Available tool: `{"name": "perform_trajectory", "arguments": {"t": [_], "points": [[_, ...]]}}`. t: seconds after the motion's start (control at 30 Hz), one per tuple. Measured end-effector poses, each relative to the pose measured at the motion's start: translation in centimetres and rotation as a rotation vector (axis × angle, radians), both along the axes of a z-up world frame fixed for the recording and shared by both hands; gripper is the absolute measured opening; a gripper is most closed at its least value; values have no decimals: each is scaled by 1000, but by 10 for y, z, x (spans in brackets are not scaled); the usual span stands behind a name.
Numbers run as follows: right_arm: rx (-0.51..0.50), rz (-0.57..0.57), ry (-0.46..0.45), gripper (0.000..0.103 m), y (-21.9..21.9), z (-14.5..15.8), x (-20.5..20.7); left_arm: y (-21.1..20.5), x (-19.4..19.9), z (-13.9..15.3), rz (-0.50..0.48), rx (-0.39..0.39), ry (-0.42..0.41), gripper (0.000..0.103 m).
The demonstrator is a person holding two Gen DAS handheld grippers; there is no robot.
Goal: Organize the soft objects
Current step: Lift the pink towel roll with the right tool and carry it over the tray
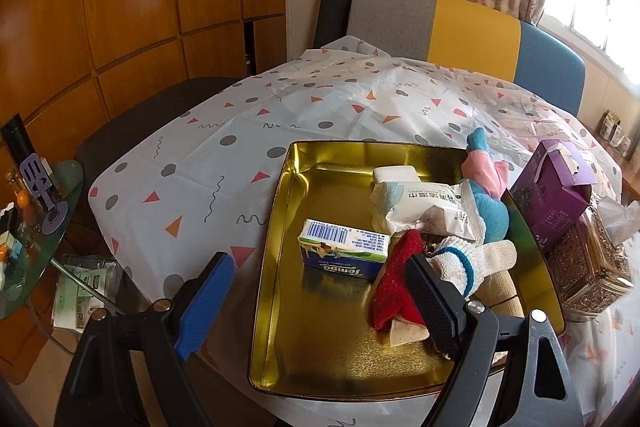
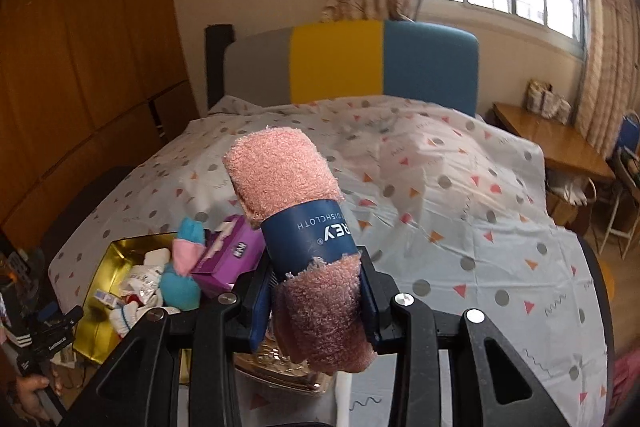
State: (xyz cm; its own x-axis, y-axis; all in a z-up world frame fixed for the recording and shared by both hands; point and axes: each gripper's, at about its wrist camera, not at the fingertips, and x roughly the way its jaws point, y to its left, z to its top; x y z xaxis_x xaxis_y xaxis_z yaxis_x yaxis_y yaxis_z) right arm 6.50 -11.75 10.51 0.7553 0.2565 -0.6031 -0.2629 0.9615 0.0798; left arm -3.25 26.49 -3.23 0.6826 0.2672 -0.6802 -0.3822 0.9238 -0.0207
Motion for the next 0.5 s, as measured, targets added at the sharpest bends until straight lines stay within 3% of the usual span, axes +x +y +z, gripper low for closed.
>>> {"name": "perform_trajectory", "arguments": {"t": [0.3, 0.5], "points": [[-55, 309, -46, 36, 108, 7, -36, 4, -1, -2, 11, 6, 0, 88], [-88, 467, 61, 37, 165, -32, -46, 16, -5, -1, 52, -3, -11, 88]]}}
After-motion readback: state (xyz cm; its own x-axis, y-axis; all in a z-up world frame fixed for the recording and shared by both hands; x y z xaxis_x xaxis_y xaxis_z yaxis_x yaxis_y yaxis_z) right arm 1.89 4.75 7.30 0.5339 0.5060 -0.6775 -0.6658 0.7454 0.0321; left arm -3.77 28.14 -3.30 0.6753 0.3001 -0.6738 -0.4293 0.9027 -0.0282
